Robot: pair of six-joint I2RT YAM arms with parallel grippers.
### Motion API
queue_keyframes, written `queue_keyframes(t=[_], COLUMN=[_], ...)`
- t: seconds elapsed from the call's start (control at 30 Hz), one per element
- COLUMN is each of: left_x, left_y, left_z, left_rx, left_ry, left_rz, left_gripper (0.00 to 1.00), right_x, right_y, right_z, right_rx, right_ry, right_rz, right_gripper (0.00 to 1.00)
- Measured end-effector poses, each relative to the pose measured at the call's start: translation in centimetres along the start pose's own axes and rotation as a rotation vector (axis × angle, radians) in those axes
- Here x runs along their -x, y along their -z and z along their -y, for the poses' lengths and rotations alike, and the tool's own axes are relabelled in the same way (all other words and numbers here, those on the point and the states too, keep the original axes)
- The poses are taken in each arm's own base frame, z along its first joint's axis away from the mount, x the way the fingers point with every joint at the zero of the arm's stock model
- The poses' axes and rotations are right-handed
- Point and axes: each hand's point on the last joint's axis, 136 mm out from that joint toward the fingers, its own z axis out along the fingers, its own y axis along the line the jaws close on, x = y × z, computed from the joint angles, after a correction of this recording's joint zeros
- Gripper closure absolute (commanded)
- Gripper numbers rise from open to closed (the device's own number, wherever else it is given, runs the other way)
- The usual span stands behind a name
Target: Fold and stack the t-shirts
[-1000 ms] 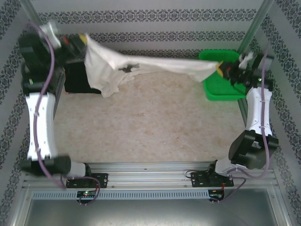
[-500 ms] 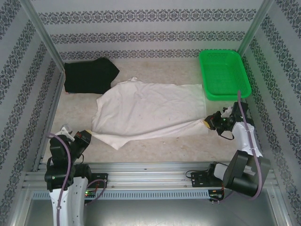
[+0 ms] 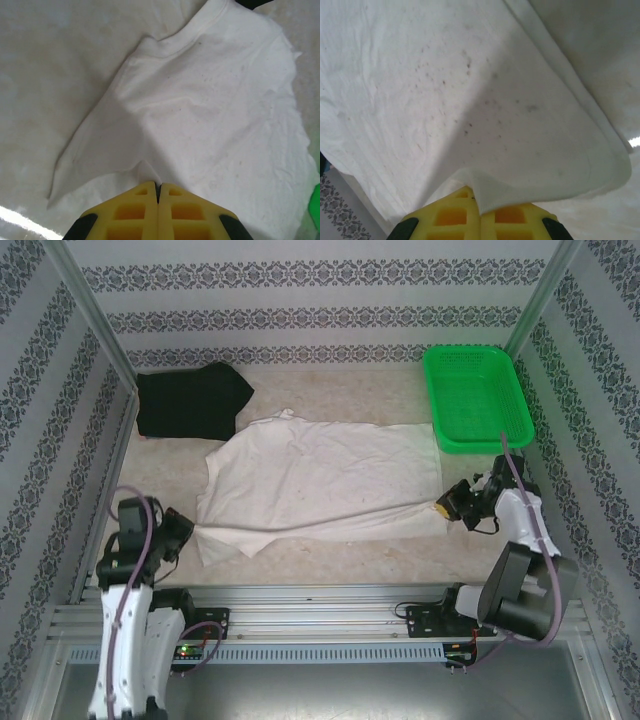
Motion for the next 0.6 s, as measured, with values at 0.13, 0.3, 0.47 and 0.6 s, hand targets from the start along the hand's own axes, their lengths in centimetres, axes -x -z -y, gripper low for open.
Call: queue_keyframes(t=[0.13, 0.3, 0.47, 0.6], left_x=[2.6, 5.3, 5.9, 6.1], left_y=[-2.3, -5.7, -8.6, -10.2], left_z=[2.5, 5.5, 8.0, 8.9], left_rx=[0.023, 0.006, -0.011, -0.017], left_ry=[-0.063, -0.143, -0.243, -0.301], left_rz=[-0.035, -0.07, -0.125, -0.154], left_gripper=[1.0, 1.0, 1.0, 1.0], right_x=[1.7, 3.0, 4.0, 4.7], right_y=[-0.6, -2.2, -3.1, -3.8], right_z=[-0.3, 0.0, 0.2, -0.2], right_rx=[-0.022, -0.064, -0.098, -0.119], right_ry=[0.0, 0.009, 0.022, 0.05], right_rz=[-0.008, -0.037, -0.048, -0.054], right_gripper=[1.0, 1.0, 1.0, 1.0])
